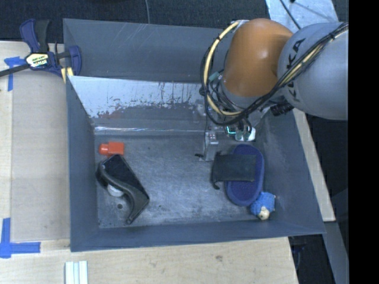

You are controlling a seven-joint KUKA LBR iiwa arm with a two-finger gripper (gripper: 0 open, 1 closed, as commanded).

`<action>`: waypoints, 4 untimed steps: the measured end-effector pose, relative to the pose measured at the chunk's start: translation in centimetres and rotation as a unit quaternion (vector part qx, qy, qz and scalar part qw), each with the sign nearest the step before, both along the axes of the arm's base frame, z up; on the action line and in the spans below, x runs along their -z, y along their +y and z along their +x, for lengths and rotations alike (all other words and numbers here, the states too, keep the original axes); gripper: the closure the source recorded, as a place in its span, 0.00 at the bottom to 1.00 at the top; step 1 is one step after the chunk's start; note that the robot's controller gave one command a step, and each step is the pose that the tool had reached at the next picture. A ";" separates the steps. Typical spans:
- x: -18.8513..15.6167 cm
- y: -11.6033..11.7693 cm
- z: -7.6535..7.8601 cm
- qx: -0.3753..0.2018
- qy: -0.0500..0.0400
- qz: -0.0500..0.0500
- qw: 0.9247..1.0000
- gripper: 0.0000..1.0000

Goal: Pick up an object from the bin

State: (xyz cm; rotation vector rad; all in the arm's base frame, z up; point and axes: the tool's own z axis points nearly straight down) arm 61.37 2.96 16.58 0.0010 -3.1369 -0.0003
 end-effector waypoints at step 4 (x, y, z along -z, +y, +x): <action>-11.1 -15.2 -6.7 -0.176 -0.009 -0.002 0.984 1.00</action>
Offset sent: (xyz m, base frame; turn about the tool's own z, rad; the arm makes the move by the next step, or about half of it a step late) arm -0.0522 -0.0502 -0.0958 -0.2092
